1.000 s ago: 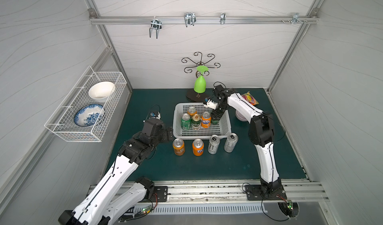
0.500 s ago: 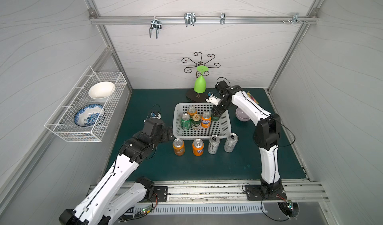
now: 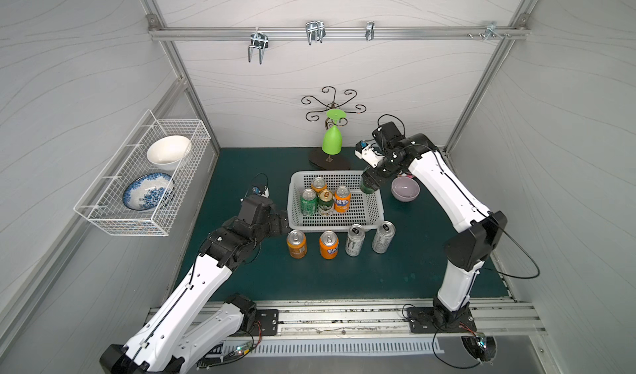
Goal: Take out the drinks from the basket
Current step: Pick up the drink from the basket, then place the drink at the center of the board.
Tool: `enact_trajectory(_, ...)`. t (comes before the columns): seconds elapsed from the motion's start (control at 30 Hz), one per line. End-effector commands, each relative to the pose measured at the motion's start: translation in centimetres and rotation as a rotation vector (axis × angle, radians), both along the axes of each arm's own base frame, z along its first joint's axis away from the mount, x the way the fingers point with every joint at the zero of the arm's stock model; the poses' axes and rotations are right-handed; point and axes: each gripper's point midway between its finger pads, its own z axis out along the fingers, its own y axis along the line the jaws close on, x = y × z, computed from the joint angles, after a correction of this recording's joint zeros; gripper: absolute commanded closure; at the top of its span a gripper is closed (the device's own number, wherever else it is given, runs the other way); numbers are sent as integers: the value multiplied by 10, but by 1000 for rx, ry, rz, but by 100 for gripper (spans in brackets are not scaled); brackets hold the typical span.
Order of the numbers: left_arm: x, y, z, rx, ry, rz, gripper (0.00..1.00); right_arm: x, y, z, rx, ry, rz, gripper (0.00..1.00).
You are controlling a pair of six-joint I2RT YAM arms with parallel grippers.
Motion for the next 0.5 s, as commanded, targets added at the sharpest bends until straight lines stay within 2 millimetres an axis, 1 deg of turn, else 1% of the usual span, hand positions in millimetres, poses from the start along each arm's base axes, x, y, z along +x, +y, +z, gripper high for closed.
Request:
enact_trajectory(0.0,8,-5,8,-29,-37,-8,2,-25,-11,26,23,-31,-42,46)
enact_trajectory(0.23,8,-7,6,-29,-26,-15,2,-62,-29,45,19,-62,-58,45)
enact_trajectory(0.27,8,-7,7,-30,-27,-15,1,-67,-33,48,31,-61,-80,45)
enact_trajectory(0.47,7,-6,8,-31,-30,-13,2,-87,-62,55,16,-102,-135,43)
